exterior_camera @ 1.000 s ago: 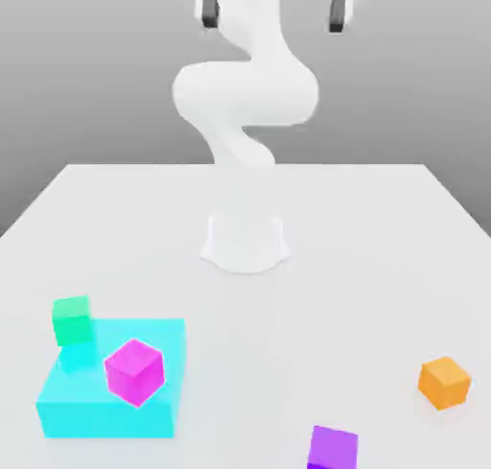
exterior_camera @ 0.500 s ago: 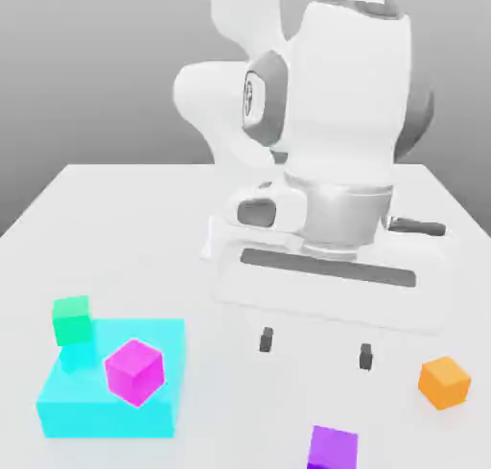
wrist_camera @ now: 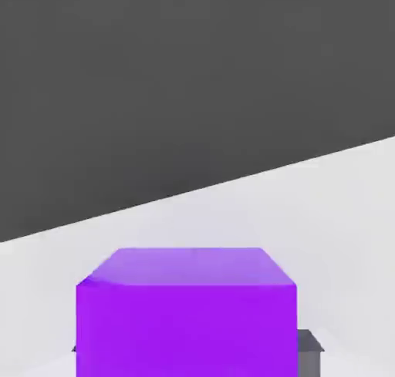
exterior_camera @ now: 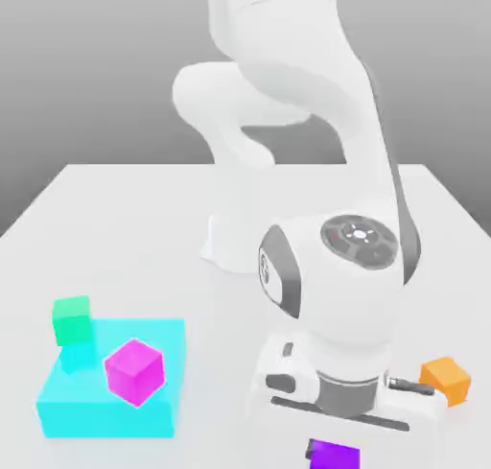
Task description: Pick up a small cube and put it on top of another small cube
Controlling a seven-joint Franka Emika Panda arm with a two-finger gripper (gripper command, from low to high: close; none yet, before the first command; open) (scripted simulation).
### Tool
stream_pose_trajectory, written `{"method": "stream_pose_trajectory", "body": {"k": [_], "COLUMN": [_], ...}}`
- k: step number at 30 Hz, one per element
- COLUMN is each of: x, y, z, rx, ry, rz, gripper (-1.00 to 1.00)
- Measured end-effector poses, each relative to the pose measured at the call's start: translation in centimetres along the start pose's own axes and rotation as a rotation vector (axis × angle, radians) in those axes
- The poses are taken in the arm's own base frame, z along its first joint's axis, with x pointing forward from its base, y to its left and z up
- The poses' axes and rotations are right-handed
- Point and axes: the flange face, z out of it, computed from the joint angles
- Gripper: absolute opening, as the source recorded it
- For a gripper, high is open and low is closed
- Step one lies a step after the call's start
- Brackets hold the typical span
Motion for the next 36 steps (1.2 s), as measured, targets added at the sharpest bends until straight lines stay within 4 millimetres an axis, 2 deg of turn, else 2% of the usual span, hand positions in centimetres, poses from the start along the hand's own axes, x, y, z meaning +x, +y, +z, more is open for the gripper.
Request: {"method": "stream_pose_trajectory", "body": {"k": [2, 5, 6, 7, 10, 12, 15, 17, 21, 23, 26, 27, 33, 36], "x": [0.0, 0.0, 1.1, 3.0, 8.9, 12.4, 18.1, 19.9, 20.9, 21.1, 21.1, 21.0, 21.0, 21.1], "y": [-0.1, 0.0, 0.7, 2.0, 6.8, 10.7, 18.7, 23.2, 30.7, 32.3, 32.8, 32.8, 32.9, 32.8], "z": [-1.3, -5.1, -6.1, -7.0, -9.3, -11.0, -13.4, -14.9, -17.5, -16.3, -12.7, -11.9, -11.5, -14.0], "rx": [0.000, 0.000, -0.006, -0.014, -0.036, -0.045, -0.051, -0.045, -0.013, -0.003, -0.001, -0.001, -0.001, -0.002], "ry": [-0.001, 0.000, 0.006, 0.017, 0.043, 0.054, 0.056, 0.048, 0.014, 0.003, 0.001, 0.001, 0.001, 0.001], "rz": [0.001, 0.001, 0.029, 0.082, 0.264, 0.398, 0.649, 0.783, 1.012, 1.062, 1.077, 1.078, 1.079, 1.079], "gripper": [-1.00, -1.00, -1.00, -1.00, -1.00, -1.00, -1.00, -1.00, -1.00, -1.00, -1.00, 1.00, 1.00, 1.00]}}
